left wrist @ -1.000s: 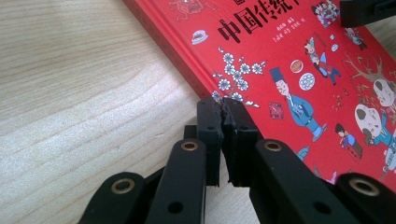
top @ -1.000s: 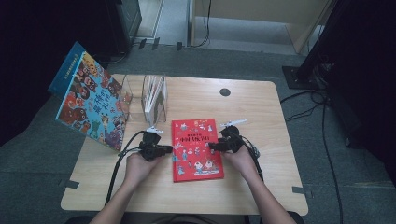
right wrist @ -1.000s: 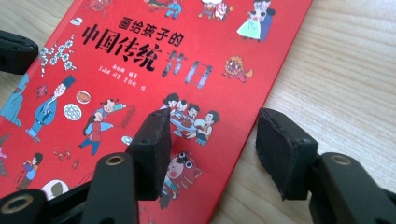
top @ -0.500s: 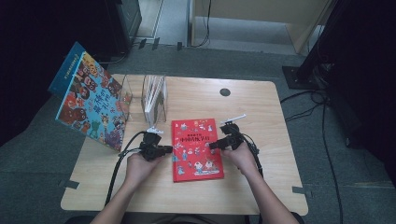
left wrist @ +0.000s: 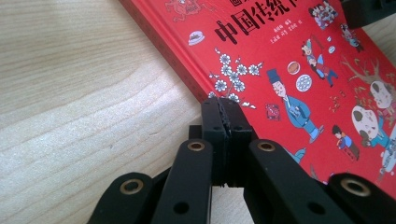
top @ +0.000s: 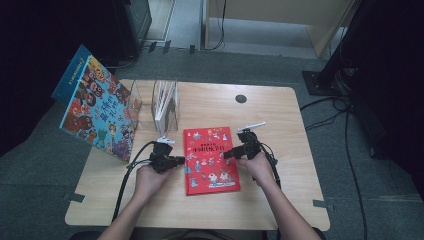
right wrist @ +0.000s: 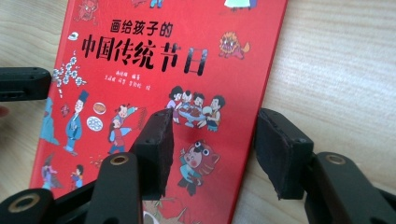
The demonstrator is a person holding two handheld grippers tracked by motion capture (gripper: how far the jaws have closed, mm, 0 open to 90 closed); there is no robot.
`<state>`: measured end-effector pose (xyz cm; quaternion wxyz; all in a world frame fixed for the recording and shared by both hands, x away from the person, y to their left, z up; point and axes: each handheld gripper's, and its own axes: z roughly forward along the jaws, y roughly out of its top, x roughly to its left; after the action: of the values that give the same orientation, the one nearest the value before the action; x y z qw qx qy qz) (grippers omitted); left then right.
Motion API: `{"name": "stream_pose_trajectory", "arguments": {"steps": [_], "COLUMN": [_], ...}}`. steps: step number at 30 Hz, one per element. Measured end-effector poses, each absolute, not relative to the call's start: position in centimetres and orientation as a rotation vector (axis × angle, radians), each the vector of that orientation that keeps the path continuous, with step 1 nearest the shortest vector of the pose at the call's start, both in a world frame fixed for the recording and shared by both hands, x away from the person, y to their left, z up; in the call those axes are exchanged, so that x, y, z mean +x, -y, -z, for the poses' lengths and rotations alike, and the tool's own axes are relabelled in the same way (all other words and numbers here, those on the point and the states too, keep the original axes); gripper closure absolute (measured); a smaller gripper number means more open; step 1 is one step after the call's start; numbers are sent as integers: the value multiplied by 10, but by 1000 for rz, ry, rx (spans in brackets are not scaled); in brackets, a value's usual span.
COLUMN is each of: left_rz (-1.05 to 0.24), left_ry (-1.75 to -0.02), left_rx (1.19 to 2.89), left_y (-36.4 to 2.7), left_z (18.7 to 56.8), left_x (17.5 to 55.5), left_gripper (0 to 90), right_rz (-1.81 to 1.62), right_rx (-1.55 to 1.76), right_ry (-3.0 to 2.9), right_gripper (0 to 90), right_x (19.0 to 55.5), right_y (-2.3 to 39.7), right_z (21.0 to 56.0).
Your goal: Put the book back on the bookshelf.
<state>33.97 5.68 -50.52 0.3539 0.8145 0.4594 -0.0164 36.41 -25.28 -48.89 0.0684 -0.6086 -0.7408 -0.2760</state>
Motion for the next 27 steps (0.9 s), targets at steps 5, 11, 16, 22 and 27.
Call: {"name": "stream_pose_trajectory", "arguments": {"steps": [5,11,16,22,27], "left_rz": [66,69,61,63,75], "left_ry": [-1202,-1193,-1194,-1195,-1193], "left_rx": [2076,2085,2090,2089,2088], "left_y": [-58,-58,-56,-56,-56], "left_z": [507,507,506,506,506], "left_x": [340,339,338,338,339], "left_gripper": [900,900,900,900,900], "right_rz": [820,798,785,794,863], "right_rx": [-1833,-1822,-1845,-1880,-1841], "right_ry": [2227,2270,2259,2205,2219], "right_gripper": [493,554,534,580,582], "right_x": [363,363,363,364,363], "right_y": [252,254,252,254,257], "right_z": [488,488,488,482,467]}}
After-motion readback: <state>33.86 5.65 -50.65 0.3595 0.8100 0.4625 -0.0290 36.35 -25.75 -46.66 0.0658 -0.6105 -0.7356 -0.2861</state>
